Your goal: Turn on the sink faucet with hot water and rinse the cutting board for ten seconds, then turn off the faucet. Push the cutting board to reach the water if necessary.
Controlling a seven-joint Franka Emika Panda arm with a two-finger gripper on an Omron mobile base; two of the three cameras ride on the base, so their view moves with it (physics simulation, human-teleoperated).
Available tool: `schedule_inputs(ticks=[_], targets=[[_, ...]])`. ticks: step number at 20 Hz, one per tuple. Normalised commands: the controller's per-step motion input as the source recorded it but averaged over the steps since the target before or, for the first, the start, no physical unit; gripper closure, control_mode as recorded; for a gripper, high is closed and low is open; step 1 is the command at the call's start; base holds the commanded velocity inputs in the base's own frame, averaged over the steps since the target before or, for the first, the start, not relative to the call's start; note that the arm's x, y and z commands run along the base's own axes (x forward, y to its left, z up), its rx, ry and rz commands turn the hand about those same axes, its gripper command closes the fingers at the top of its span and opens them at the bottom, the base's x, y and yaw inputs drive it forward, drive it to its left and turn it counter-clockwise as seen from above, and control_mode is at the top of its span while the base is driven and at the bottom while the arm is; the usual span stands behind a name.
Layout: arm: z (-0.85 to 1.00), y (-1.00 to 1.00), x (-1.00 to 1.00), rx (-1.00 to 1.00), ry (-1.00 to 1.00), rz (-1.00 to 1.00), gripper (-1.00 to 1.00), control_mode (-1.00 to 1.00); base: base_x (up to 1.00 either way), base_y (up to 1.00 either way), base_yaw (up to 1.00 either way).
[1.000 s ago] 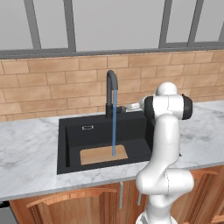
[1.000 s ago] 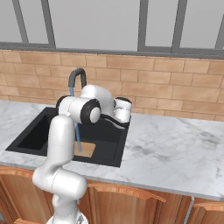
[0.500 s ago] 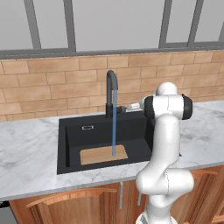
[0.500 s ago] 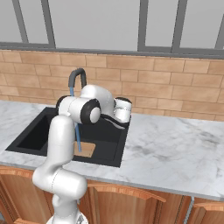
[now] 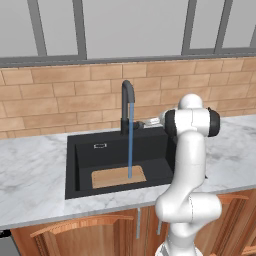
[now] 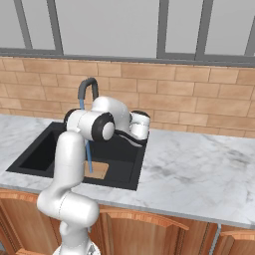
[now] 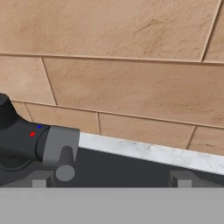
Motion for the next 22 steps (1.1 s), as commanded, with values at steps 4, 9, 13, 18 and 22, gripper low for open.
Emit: schedule_inputs(ticks=[4,9,13,18,22], targets=[[0.0,0.0,0.0,0.0,0.0,0.0,-1.0,-1.0,0.0,0.0,0.0],[0.0,0.0,0.0,0.0,0.0,0.0,-1.0,-1.0,0.0,0.0,0.0],[0.0,0.0,0.0,0.0,0.0,0.0,-1.0,-1.0,0.0,0.0,0.0],[0.0,0.0,0.0,0.0,0.0,0.0,-1.0,-1.0,0.0,0.0,0.0],[0.0,0.0,0.0,0.0,0.0,0.0,-1.0,-1.0,0.0,0.0,0.0]])
